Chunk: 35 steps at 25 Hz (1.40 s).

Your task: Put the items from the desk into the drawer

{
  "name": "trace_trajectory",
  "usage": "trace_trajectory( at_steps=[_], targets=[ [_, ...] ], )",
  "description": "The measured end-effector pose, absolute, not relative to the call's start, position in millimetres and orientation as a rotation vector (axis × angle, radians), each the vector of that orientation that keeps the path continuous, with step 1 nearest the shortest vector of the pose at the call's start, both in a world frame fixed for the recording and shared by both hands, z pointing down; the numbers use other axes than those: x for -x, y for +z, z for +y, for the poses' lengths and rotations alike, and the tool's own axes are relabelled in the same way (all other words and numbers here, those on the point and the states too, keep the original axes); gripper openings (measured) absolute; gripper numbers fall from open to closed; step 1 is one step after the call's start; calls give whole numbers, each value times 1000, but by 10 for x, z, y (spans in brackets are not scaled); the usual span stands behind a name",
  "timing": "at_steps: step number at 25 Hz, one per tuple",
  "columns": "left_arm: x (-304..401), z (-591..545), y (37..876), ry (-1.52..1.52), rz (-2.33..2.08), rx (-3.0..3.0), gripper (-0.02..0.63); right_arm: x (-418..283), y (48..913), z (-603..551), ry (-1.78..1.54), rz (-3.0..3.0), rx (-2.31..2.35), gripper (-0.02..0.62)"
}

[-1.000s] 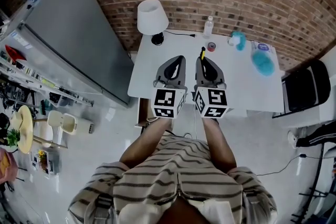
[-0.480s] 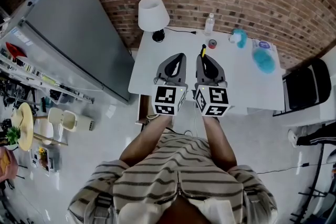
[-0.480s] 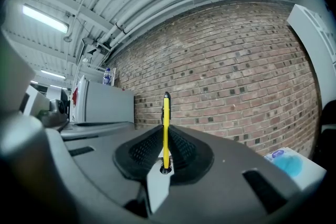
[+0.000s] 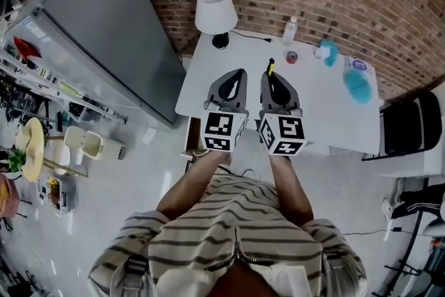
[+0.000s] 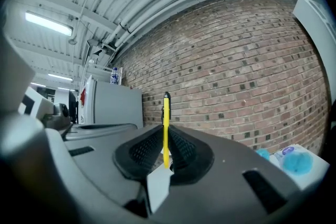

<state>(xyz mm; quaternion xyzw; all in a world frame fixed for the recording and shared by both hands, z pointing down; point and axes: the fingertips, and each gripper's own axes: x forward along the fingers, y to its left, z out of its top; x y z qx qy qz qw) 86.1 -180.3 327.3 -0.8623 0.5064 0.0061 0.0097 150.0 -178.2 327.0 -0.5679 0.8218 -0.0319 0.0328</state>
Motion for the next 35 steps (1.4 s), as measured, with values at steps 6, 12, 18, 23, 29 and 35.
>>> trace_trajectory(
  at_steps=[6,12,18,23,29,35],
  targets=[
    [-469,-1785,3390,25,1678,2661,-8,-1063,3376,-1855,-132,2639,1599,37],
    [88,-1709,3473,23,1807,2604,-8,-492,3464,-1856,-177,2748,1463,37],
    [649,-1603,3541,-20,1951,2494,-8,45,3545,-1824,-201,2838,1320,37],
    [1023,-1489,3632,-43,2058,2424,-8,394,3649,-1754,-220,2905,1236,37],
    [1332,-1388,3716,-49,2157,2360,-8,697,3712,-1677,-224,2963,1156,37],
    [1537,-1284,3805,-48,2241,2317,-8,951,3761,-1561,-221,3017,1079,37]
  ],
)
